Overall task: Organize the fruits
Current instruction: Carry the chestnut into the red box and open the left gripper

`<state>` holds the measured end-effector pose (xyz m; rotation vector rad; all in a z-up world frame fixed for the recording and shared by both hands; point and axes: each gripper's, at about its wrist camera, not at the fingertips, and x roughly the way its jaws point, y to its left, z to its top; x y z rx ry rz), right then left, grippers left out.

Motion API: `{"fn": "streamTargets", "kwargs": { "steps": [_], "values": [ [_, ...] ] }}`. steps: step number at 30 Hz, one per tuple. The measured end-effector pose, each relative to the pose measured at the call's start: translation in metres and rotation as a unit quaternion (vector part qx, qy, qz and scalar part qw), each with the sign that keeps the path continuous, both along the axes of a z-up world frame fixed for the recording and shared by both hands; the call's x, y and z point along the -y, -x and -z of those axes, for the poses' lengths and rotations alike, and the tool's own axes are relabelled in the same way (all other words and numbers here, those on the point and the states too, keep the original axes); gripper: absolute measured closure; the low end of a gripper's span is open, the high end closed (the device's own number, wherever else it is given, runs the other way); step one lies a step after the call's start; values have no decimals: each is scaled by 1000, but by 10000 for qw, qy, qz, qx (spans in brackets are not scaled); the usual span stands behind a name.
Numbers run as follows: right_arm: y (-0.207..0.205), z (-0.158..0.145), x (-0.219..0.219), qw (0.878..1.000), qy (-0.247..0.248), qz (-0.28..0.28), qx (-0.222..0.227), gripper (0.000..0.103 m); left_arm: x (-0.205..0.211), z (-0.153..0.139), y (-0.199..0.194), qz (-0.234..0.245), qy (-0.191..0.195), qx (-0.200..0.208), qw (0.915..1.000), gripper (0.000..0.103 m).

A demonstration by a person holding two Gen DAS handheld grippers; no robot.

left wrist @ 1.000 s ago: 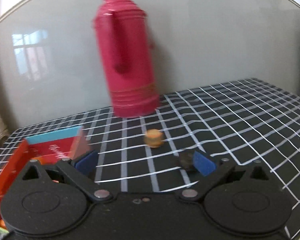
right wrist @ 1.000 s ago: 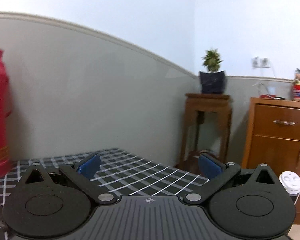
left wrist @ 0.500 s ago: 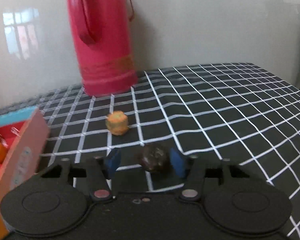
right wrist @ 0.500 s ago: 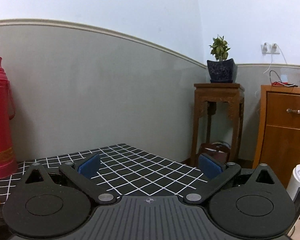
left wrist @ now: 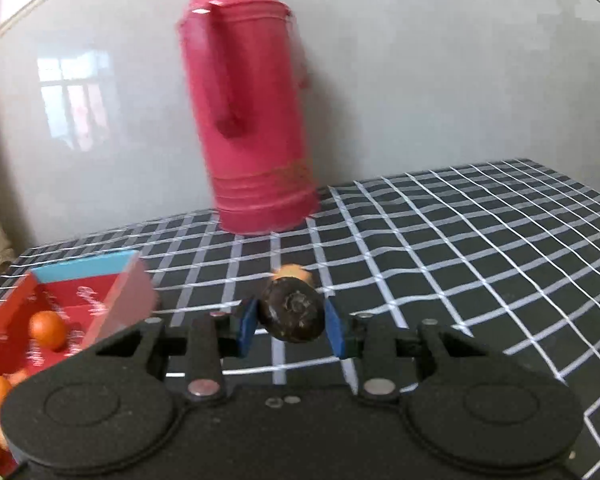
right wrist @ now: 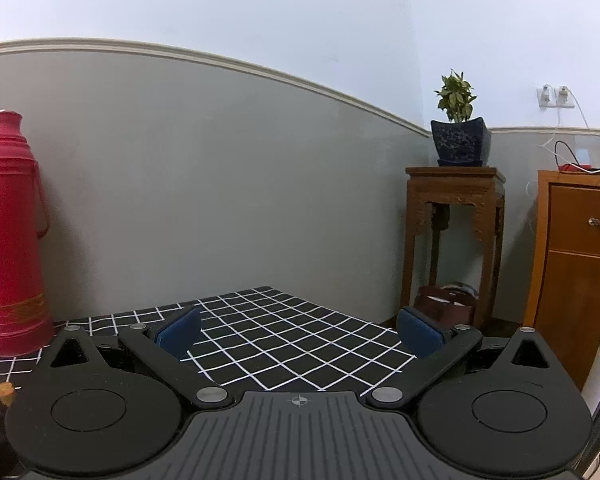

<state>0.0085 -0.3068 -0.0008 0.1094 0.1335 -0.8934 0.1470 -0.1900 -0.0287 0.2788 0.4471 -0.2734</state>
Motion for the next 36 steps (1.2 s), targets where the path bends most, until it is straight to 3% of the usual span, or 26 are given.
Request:
{"fn": "streamTargets", "kwargs": {
  "steps": [5, 9, 16, 24, 28, 30, 32, 34, 36],
  "values": [
    [-5, -1, -8, 9999, -26, -139, 4, 0, -35, -18, -9, -588, 134, 296, 9977, 76],
    [-12, -1, -19, 9995, -40, -323, -17, 0, -67, -29, -19, -1246, 178, 442, 9911, 76],
    [-30, 1, -43, 9975, 15, -705, -107, 0, -120, -29, -48, -2106, 147, -62, 9774, 75],
    [-48, 4, -74, 9932, -28, -1153, -162, 0, -158, -26, -46, -2300, 289, -595, 9709, 73],
    [-57, 6, -92, 9903, 34, -1372, -195, 0, -169, -28, -42, -2309, 260, -578, 9709, 71],
    [-59, 6, -99, 9891, 38, -1456, -202, 0, -174, -30, -39, -2299, 287, -579, 9711, 67],
    [-63, 7, -104, 9880, 21, -1530, -208, 0, -181, -31, -37, -2289, 337, -581, 9711, 53],
    [-67, 8, -110, 9867, -4, -1611, -223, 0, -186, -34, -33, -2326, 317, -485, 9709, 45],
    [-71, 8, -115, 9857, -19, -1668, -238, 0, -193, -37, -31, -2346, 312, -387, 9708, 43]
  ]
}}
